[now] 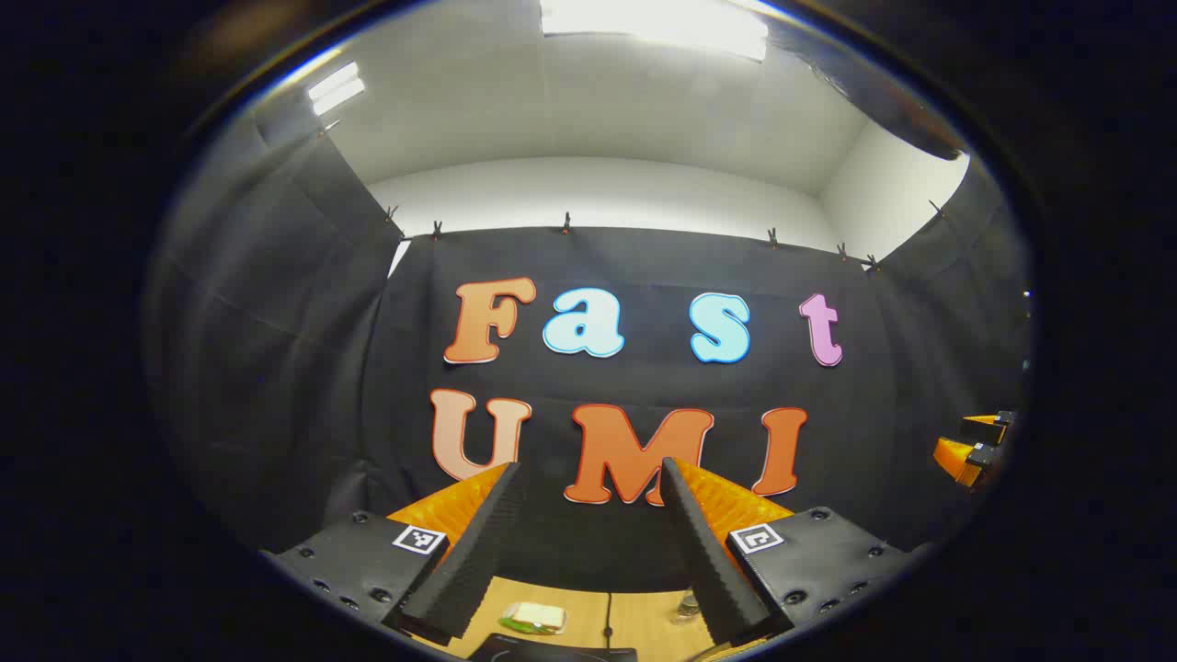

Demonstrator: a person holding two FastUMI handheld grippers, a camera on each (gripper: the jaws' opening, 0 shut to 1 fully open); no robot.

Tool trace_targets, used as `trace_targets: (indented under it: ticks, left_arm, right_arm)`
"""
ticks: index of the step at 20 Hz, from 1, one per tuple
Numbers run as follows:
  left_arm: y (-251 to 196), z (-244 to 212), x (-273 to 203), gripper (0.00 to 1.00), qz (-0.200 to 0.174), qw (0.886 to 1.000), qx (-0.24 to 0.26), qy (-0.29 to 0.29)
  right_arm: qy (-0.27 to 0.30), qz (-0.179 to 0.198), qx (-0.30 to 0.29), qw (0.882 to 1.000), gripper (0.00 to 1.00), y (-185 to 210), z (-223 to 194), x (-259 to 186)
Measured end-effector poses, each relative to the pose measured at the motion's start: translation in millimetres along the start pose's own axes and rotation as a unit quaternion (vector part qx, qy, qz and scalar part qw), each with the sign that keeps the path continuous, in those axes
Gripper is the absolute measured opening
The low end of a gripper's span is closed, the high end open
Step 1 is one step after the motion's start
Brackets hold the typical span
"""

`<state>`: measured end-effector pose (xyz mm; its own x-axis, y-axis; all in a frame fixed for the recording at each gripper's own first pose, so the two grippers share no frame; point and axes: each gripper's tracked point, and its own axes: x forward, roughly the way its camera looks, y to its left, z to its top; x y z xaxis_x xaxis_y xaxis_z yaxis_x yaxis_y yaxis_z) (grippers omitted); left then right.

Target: First push the handle of the pot to place it horizontally, then grasp the pot with both hands and set it on the induction cooktop.

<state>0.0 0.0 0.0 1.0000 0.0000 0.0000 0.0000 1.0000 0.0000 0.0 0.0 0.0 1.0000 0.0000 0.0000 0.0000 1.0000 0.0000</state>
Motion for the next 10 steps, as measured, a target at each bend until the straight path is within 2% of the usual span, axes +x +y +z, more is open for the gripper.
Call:
trace_targets:
  ticks: [6, 9, 10]
  left_arm:
    - [-62.3, -29.5, -6.4, 0.97, -0.015, 0.999, 0.014, 0.044]
    - [-89.9, -33.6, -7.4, 0.97, -0.022, 0.998, 0.017, 0.051]
    - [-97.8, -33.2, -8.7, 0.98, -0.023, 0.998, 0.017, 0.05]
  right_arm:
    - [0.021, -0.025, -0.012, 0.999, 0.95, -70.3, -4.0, -6.9]
    - [0.011, -0.036, -0.023, 0.999, 0.97, -99.9, 0.8, -9.2]
    - [0.009, -0.036, -0.024, 0.999, 0.95, -106.6, 2.0, -9.9]
